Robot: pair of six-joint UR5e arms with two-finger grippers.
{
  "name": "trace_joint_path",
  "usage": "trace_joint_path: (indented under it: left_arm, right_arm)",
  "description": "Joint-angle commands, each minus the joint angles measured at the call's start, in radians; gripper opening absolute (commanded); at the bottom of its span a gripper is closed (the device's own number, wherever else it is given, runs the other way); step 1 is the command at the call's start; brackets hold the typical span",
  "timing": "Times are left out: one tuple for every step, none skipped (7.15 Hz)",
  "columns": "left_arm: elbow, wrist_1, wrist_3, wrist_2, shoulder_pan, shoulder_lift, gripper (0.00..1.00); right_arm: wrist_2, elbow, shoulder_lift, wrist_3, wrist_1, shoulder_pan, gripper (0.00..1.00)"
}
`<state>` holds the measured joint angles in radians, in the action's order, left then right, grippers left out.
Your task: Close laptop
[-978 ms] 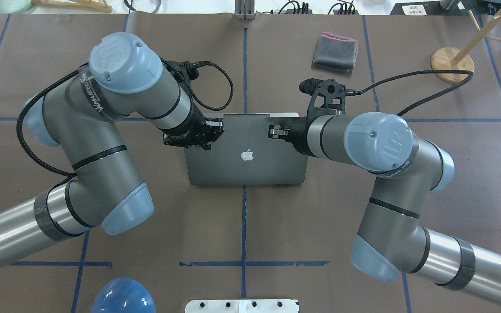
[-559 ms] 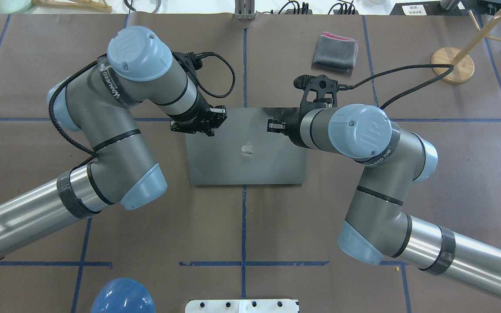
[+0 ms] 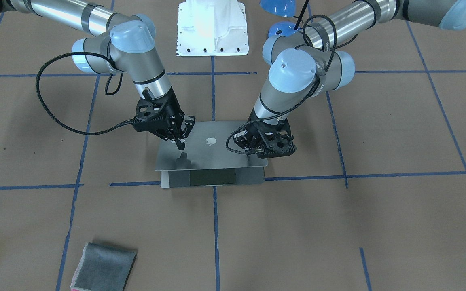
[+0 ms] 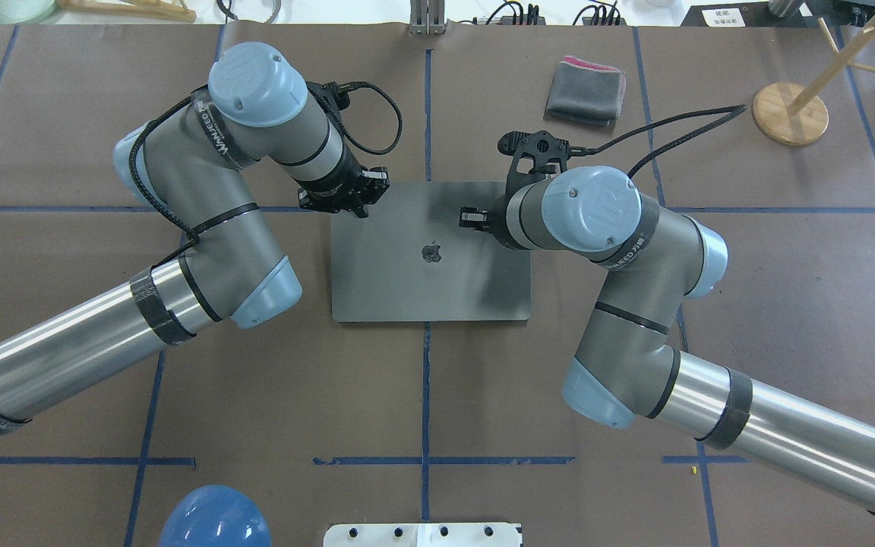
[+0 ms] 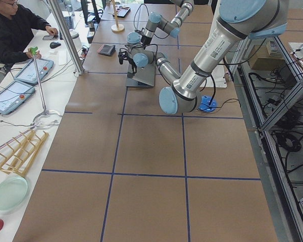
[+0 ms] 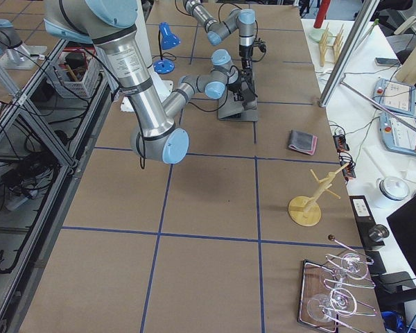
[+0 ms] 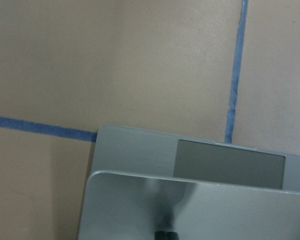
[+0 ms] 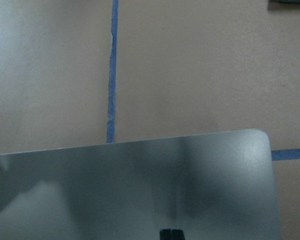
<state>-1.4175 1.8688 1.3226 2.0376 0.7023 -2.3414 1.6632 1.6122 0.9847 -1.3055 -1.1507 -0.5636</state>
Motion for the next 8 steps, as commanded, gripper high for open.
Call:
trace_joint_path:
  left_arm:
    - [0.110, 0.085, -0.005, 0.000, 0.005, -0.025, 0.00]
    - [0.165, 0.125, -0.005, 0.000, 0.003, -0.029, 0.00]
    - [0.202, 0.133, -0.003, 0.000, 0.003, -0.039, 0.00]
    - [0.219, 0.133, -0.003, 0.001, 0.002, -0.047, 0.00]
    - [0.224, 0.133, -0.003, 0.001, -0.004, -0.047, 0.00]
    - [0.224, 0.133, -0.003, 0.001, -0.006, -0.047, 0.00]
    - [0.221, 0.135, -0.002, 0.001, -0.004, -0.047, 0.00]
    - [0.213, 0.136, -0.008, 0.003, 0.017, -0.046, 0.23]
  right_arm:
    - [0.117, -0.018, -0.018, 0.000, 0.002, -0.069, 0.00]
    - [0.212, -0.006, -0.029, 0.005, 0.002, -0.123, 0.01]
    - [0.258, 0.014, -0.029, 0.005, 0.000, -0.156, 0.01]
    - [0.285, 0.026, -0.029, 0.005, -0.006, -0.179, 0.01]
    - [0.309, 0.032, -0.029, 0.003, -0.009, -0.193, 0.01]
    - [0.319, 0.038, -0.027, 0.005, -0.012, -0.203, 0.01]
    - [0.320, 0.052, -0.023, 0.005, -0.014, -0.214, 0.02]
    - [0.341, 0.069, -0.014, 0.005, -0.017, -0.237, 0.09]
